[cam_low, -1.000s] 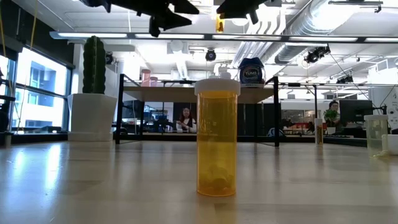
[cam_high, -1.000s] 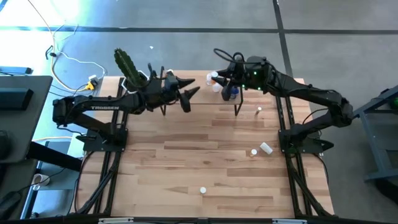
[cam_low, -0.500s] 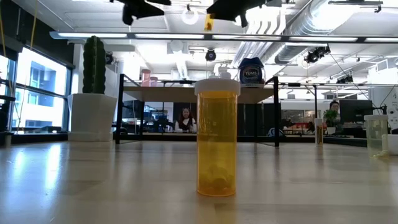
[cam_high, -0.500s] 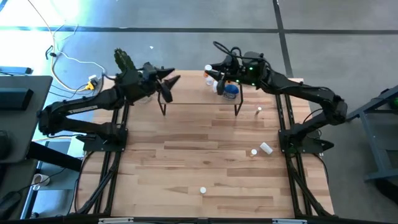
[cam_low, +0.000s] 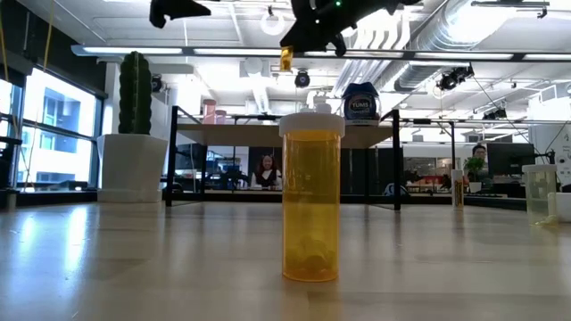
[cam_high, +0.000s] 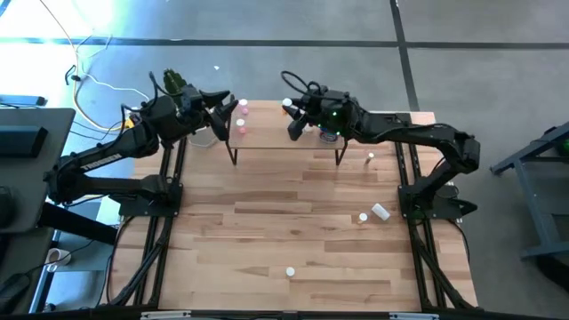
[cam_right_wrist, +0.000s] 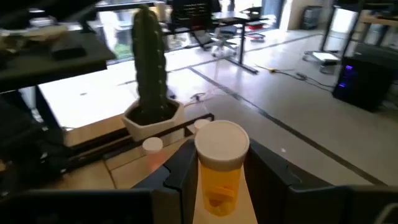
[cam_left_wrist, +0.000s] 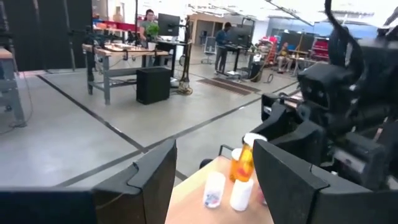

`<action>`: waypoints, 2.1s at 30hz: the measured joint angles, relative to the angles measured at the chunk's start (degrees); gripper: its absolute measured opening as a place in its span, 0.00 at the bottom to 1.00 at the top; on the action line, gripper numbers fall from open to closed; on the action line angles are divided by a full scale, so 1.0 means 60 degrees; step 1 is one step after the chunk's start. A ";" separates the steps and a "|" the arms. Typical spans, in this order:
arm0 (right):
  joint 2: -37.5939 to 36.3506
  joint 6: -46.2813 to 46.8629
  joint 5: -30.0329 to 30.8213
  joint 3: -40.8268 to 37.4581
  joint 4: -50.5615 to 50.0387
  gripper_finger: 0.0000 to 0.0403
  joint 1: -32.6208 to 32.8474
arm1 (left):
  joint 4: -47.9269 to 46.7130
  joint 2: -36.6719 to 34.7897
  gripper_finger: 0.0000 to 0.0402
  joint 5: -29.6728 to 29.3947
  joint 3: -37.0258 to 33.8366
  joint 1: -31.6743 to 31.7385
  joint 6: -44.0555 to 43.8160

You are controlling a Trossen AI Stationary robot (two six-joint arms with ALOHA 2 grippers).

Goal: Pick and place medicine bottles onto shelf by color
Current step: Put the top orange pill bottle on the shelf

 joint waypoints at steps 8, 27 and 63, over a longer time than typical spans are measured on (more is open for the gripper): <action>0.0118 0.1305 0.2591 0.0000 -0.0507 0.25 0.0881 | -0.0110 -0.0085 0.50 0.0207 0.0000 0.0037 0.0570; 0.1267 0.4476 0.5556 0.0000 -0.1426 0.25 0.1718 | -0.0158 -0.0084 0.50 0.0383 -0.0001 0.0033 0.1352; 0.2118 0.4046 0.5761 0.0000 -0.2251 0.25 0.1984 | -0.0469 -0.0084 0.50 0.0435 -0.0001 0.0034 0.1757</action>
